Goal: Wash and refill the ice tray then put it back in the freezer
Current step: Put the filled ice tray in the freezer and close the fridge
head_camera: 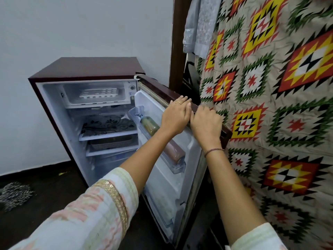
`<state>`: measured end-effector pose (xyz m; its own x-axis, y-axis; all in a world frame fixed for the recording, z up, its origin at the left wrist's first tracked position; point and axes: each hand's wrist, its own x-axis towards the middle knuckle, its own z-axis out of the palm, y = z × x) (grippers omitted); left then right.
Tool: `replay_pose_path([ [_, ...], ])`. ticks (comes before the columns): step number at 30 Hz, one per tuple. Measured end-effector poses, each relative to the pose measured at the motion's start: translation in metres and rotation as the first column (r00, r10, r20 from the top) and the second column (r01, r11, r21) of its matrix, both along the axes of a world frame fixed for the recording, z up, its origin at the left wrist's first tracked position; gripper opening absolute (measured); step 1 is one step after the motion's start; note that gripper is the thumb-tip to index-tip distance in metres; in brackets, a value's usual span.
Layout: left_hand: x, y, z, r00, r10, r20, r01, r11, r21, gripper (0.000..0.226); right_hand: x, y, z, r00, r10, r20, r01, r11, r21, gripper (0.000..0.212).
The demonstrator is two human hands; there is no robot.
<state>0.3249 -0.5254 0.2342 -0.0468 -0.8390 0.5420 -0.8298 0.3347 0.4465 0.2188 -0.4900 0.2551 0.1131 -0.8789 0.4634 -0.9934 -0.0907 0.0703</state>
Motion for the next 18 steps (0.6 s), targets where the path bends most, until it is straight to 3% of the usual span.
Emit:
replay_pose_path([
  [8,0.049,0.031,0.001,0.997,-0.074,-0.015,0.074,0.997,0.026,0.054,0.051,0.035,0.004,0.998,-0.052,0.043,0.044,0.985,0.168,0.052],
  [14,0.095,0.053,0.01,0.995,-0.085,0.057,0.081,0.994,0.069,0.042,0.082,0.068,0.023,0.991,0.062,0.115,-0.102,0.916,0.388,0.059],
  [18,0.124,0.07,0.021,0.991,-0.059,0.124,0.038,0.986,0.165,0.043,0.102,0.084,0.029,0.963,0.162,0.215,-0.242,0.871,0.428,0.055],
])
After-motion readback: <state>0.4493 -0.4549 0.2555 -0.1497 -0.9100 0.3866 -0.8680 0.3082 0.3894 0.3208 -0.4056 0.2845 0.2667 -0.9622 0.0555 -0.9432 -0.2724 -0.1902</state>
